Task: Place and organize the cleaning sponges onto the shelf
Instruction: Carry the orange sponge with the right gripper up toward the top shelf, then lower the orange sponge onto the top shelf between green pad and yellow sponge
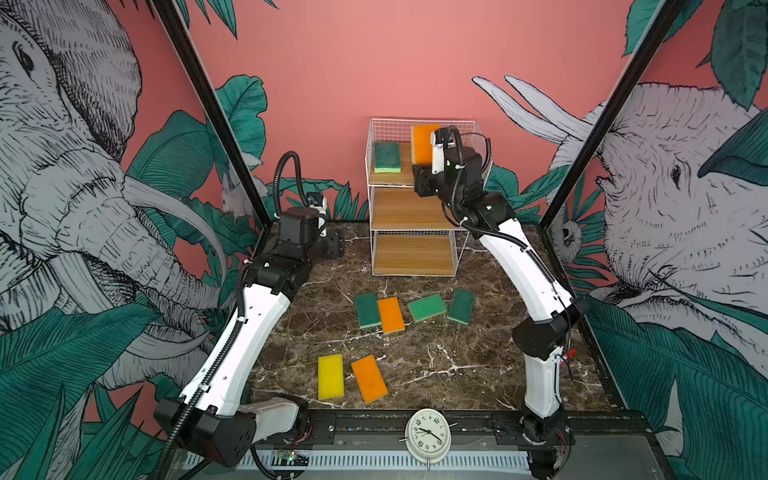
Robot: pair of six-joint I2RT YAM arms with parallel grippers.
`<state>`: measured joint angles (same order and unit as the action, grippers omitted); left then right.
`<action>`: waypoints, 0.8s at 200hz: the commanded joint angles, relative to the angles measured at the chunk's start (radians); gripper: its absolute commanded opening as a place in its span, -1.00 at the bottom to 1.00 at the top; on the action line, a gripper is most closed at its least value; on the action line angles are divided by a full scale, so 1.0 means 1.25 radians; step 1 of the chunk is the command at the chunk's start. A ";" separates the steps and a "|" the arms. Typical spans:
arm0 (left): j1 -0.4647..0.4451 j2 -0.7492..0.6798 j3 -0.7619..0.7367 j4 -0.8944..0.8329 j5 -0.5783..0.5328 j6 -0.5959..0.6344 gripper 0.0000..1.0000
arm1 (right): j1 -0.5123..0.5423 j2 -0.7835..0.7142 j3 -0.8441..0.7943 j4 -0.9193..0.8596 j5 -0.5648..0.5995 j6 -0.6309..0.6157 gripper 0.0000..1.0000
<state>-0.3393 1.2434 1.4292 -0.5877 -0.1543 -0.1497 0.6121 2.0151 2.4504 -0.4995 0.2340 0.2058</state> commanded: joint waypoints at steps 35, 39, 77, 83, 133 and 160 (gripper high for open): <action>0.006 -0.003 -0.021 0.034 0.006 -0.010 0.49 | -0.004 0.015 -0.026 0.087 0.050 0.028 0.16; 0.007 -0.002 -0.022 0.034 0.007 -0.010 0.49 | -0.004 0.017 -0.025 0.087 0.052 0.028 0.15; 0.009 -0.002 -0.024 0.037 0.010 -0.010 0.49 | -0.004 0.035 -0.012 0.086 0.068 0.027 0.16; 0.009 -0.003 -0.024 0.037 0.009 -0.010 0.49 | -0.004 0.037 -0.011 0.085 0.069 0.027 0.16; 0.012 -0.006 -0.030 0.038 0.011 -0.012 0.49 | -0.004 0.041 -0.010 0.073 0.083 0.034 0.20; 0.012 -0.005 -0.033 0.040 0.015 -0.015 0.49 | -0.002 0.040 -0.010 0.068 0.085 0.035 0.26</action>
<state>-0.3302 1.2472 1.4033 -0.5541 -0.1459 -0.1585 0.6121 2.0491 2.4226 -0.4229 0.3187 0.2371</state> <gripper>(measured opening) 0.744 0.617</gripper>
